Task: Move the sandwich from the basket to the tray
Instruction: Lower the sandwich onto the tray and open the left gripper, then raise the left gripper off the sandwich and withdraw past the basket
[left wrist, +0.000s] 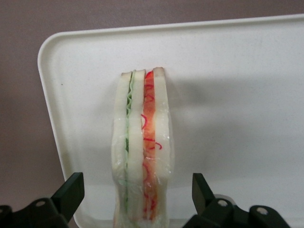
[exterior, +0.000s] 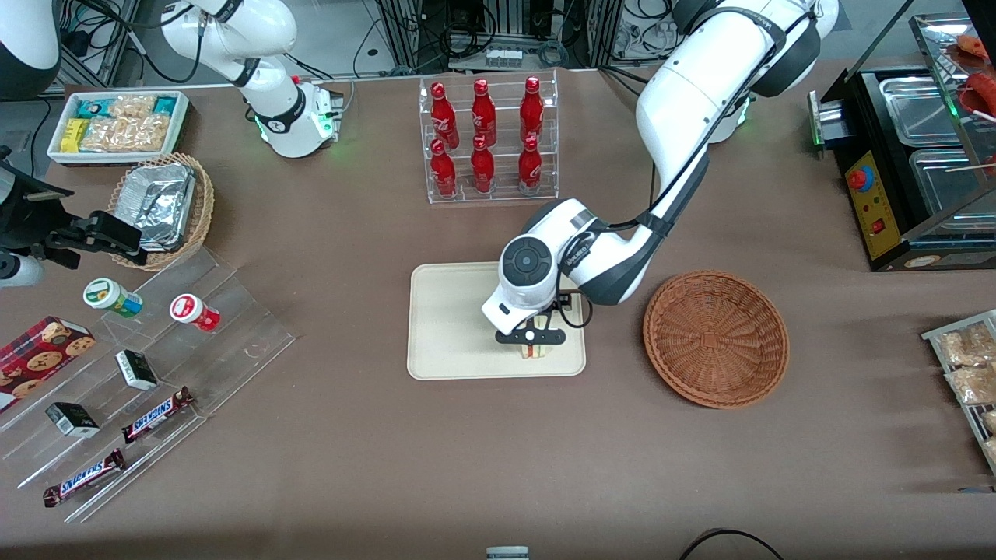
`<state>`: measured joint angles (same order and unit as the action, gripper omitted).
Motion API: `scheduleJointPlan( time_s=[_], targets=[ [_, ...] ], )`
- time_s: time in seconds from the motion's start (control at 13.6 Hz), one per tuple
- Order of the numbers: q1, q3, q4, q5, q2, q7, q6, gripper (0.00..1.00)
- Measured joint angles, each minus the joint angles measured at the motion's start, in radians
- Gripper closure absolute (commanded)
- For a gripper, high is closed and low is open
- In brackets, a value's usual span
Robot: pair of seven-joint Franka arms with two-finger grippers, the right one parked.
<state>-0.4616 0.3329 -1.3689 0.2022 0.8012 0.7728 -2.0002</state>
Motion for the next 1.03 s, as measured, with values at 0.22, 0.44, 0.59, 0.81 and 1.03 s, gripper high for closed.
scheduleJointPlan(
  time_s=[0.22,0.44,0.59,0.81,1.03],
  targets=[
    [0.003,-0.006,0.013,0.001,-0.007,0.021,0.013,0.0],
    [0.003,-0.033,0.038,0.003,-0.032,0.034,0.071,0.0],
    [0.006,-0.043,0.053,0.003,-0.052,0.035,0.085,0.0],
    [0.037,-0.051,0.066,0.003,-0.096,0.047,0.088,0.0],
    [0.101,-0.05,0.069,0.002,-0.161,0.046,0.095,0.0]
  ],
)
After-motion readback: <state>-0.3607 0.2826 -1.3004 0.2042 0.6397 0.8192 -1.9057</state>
